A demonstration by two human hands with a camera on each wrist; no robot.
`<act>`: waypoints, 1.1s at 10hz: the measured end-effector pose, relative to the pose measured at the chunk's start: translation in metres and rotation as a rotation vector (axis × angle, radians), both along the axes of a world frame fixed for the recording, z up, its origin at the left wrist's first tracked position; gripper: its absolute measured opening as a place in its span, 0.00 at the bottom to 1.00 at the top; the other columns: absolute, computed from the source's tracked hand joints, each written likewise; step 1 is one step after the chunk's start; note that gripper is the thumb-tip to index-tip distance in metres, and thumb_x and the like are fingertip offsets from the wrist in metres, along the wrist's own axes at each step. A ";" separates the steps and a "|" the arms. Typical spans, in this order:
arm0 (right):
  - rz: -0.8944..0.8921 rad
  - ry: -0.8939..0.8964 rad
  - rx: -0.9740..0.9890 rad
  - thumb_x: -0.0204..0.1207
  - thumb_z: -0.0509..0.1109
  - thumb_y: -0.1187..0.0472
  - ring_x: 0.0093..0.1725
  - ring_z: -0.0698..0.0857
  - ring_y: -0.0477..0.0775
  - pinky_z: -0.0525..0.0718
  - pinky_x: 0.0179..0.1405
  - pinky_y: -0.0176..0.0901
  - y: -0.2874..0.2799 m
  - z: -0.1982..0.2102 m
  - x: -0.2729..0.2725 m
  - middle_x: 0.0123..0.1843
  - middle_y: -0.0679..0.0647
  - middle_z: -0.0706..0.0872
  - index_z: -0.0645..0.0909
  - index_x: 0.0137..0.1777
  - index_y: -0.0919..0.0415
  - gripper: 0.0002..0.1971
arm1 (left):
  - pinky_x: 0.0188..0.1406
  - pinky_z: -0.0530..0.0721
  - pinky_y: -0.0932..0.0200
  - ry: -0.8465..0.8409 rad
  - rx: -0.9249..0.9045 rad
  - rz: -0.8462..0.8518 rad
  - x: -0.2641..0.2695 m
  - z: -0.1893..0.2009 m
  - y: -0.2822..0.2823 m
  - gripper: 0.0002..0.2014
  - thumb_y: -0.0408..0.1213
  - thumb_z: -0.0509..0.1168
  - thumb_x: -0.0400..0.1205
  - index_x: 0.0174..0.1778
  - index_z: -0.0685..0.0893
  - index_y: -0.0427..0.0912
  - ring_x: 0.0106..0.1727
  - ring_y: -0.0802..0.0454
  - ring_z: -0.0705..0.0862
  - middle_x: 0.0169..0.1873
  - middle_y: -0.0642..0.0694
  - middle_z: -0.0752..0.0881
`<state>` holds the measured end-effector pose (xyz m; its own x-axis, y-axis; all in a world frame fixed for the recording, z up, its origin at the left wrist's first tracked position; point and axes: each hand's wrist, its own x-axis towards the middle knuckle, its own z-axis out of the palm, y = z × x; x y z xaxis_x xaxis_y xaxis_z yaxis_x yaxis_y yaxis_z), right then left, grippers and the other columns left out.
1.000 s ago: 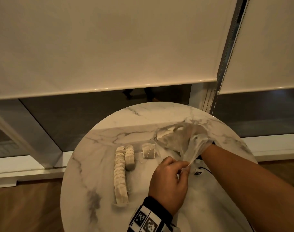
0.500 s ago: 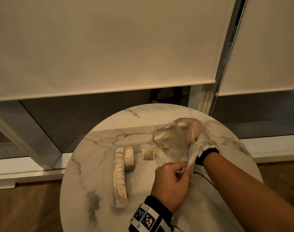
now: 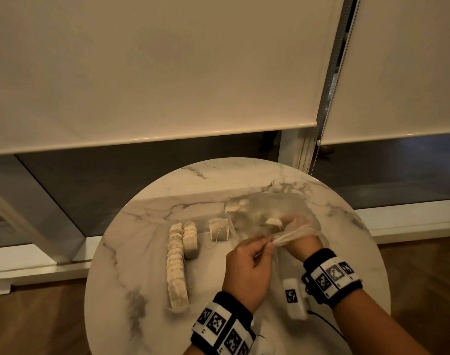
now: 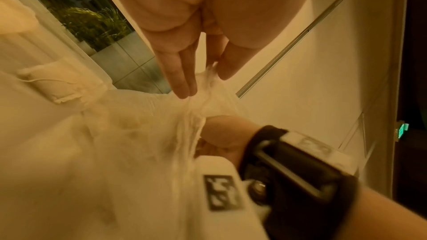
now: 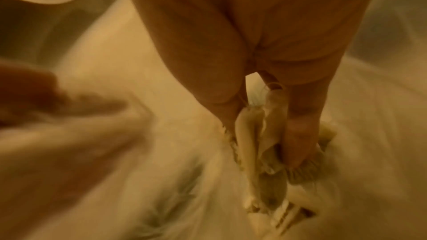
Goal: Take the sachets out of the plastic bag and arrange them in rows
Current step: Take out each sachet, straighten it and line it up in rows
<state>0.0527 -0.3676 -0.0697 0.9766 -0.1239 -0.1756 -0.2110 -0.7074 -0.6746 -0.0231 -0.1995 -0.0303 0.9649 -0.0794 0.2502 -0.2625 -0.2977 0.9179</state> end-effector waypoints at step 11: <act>-0.056 -0.287 -0.051 0.77 0.77 0.58 0.47 0.88 0.52 0.83 0.48 0.38 -0.012 0.135 0.037 0.45 0.54 0.92 0.93 0.50 0.56 0.06 | 0.43 0.91 0.37 0.417 -0.110 -0.074 0.127 0.065 -0.021 0.10 0.32 0.62 0.86 0.39 0.81 0.41 0.30 0.42 0.86 0.33 0.39 0.83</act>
<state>0.0895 -0.3792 0.0655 0.9767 -0.1810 0.1150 -0.0565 -0.7345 -0.6762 0.1034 -0.2203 0.0349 0.9779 -0.1470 -0.1484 0.1199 -0.1869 0.9750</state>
